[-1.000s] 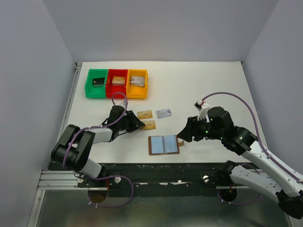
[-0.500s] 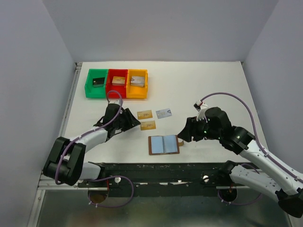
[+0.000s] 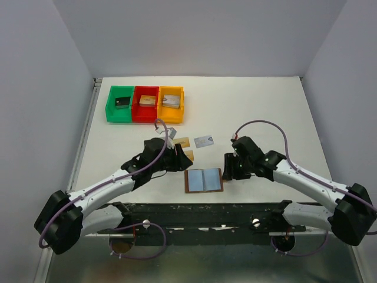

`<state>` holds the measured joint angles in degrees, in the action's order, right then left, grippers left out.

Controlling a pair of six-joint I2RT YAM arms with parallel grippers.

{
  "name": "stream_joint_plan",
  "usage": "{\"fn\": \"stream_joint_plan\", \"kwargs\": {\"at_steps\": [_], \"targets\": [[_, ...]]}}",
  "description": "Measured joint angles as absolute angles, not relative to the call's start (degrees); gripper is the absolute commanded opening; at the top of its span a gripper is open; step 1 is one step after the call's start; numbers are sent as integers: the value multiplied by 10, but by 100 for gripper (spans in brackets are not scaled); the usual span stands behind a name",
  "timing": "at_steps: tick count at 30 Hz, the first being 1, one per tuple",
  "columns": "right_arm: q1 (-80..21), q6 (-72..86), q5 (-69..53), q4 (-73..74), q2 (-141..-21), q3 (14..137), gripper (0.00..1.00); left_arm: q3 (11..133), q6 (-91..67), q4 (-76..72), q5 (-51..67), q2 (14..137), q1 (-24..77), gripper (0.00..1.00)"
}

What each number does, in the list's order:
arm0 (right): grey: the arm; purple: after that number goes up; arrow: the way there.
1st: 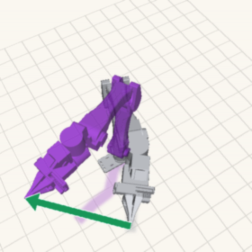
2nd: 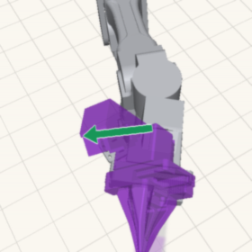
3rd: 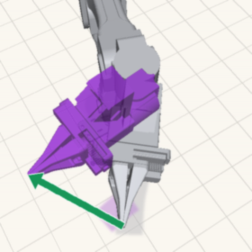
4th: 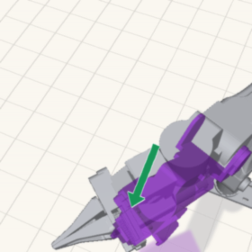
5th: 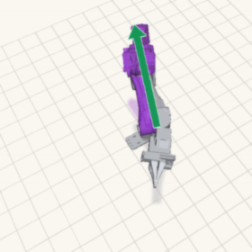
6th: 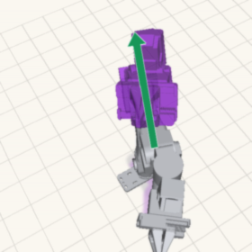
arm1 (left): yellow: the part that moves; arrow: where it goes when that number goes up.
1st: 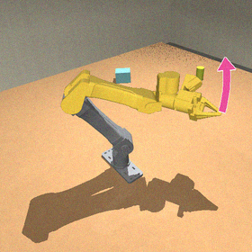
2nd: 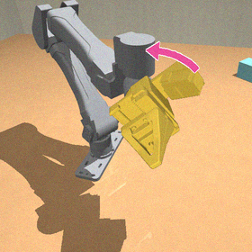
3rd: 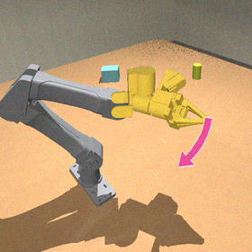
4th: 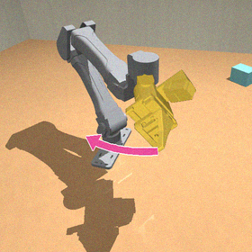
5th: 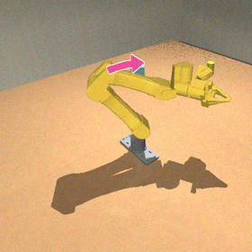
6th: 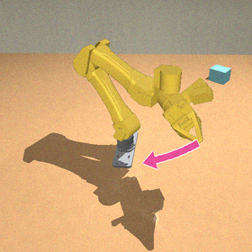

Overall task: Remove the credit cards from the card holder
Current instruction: Remove the credit card from the card holder.

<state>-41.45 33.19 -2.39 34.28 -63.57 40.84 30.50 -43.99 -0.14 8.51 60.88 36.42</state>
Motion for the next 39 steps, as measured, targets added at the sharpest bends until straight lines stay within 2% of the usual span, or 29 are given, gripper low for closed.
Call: {"fn": "stream_joint_plan", "kwargs": {"at_steps": [6,16,22,26,29,39], "targets": [[-414,347,-18,340,-699,406,54,305,-450,-24,71,639,483,51],[-411,367,6,308,-782,404,43,305,-451,-37,54,662,526,50],[-408,370,8,294,-809,406,28,305,-451,-38,49,662,526,50],[-405,370,10,284,-814,408,10,305,-451,-39,49,663,526,51],[-405,370,16,275,-807,402,0,305,-451,-39,49,666,526,53],[-404,339,-39,239,-636,354,0,305,-458,-42,48,674,525,60]]}}
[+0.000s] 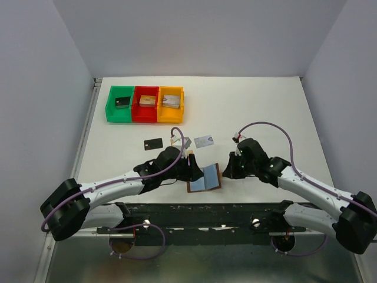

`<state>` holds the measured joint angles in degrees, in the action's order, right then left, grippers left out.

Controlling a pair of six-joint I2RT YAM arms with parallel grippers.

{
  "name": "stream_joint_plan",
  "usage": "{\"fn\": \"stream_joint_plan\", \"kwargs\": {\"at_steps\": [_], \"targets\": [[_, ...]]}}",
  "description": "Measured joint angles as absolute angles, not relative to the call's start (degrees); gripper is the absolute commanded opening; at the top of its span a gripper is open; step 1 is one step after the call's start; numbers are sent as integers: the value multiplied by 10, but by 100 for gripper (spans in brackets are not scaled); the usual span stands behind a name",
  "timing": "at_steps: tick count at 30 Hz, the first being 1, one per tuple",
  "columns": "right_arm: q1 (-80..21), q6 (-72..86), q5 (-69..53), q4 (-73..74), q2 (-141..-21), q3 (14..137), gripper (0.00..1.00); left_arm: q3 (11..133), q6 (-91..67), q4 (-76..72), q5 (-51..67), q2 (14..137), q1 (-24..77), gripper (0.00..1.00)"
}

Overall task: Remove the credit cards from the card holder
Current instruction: Remove the credit card from the card holder.

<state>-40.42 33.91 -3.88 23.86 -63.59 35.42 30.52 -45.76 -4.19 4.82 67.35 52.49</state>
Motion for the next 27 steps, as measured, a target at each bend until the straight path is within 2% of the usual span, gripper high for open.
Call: {"fn": "stream_joint_plan", "kwargs": {"at_steps": [2,7,15,27], "targets": [[-404,333,-61,232,-602,348,0,305,-462,-51,57,676,519,64],[-404,329,-104,218,-562,333,0,302,-488,-112,113,693,490,66],[-404,329,-134,207,-558,323,0,314,-494,-134,172,763,482,59],[-404,329,-142,204,-564,323,0,366,-466,-102,178,811,505,59]]}}
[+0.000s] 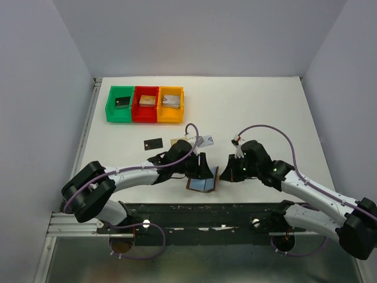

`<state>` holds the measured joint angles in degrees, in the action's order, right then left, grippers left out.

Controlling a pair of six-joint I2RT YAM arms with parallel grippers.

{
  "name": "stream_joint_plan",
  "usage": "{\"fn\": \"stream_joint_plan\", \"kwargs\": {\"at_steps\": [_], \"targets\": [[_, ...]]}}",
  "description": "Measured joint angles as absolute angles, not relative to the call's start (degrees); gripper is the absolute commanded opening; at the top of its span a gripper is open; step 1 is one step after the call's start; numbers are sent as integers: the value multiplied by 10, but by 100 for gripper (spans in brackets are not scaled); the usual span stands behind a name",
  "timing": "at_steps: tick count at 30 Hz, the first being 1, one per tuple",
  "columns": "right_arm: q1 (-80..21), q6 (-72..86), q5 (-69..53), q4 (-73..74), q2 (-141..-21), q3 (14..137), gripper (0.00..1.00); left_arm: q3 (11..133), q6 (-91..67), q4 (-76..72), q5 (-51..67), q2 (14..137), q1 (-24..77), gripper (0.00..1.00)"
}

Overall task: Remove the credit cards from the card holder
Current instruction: Remove the credit card from the card holder.

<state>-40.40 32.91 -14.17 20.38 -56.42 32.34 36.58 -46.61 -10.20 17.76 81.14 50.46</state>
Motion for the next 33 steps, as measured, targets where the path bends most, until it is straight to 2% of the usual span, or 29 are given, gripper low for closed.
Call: {"fn": "stream_joint_plan", "kwargs": {"at_steps": [10,17,22,27,33], "targets": [[-404,329,-143,202,-575,323,0,396,-443,-70,176,854,519,58],[-404,326,-143,201,-578,323,0,409,-432,-48,165,866,523,49],[-404,320,-143,202,-578,324,0,410,-429,-36,149,866,524,48],[-404,314,-143,202,-578,326,0,410,-428,-20,123,862,524,48],[-404,302,-143,204,-579,329,0,409,-429,22,76,830,524,54]]}}
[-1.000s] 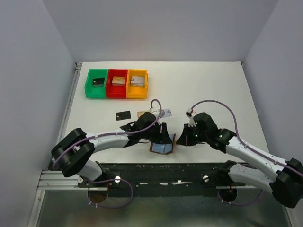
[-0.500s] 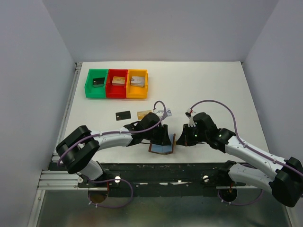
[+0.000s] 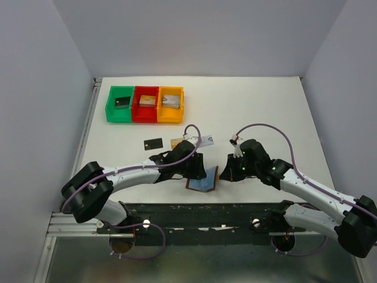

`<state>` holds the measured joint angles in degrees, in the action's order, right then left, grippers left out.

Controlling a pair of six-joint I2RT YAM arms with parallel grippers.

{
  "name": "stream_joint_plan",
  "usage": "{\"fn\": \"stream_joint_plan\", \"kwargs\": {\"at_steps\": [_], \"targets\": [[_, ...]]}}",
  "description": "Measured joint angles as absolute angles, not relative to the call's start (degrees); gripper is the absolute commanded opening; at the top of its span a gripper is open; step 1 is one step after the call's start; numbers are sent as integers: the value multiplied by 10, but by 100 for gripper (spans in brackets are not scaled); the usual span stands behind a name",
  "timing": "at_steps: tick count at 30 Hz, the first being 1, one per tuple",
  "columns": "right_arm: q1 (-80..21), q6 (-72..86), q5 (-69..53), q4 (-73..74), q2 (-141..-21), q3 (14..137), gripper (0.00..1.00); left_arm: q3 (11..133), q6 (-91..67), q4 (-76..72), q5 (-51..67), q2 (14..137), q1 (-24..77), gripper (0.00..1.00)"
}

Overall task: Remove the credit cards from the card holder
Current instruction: Remove the credit card from the card holder.

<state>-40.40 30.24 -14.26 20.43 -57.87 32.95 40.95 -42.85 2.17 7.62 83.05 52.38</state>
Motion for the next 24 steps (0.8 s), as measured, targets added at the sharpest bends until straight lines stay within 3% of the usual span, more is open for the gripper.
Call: {"fn": "stream_joint_plan", "kwargs": {"at_steps": [13,17,24], "targets": [[-404,270,-144,222,-590,347,0,369,-443,103,-69,658,496,56],[-404,266,-150,224,-593,351,0,351,-429,57,-28,648,486,53],[-404,265,-164,223,-596,353,0,387,-412,-24,103,769,493,55]]}}
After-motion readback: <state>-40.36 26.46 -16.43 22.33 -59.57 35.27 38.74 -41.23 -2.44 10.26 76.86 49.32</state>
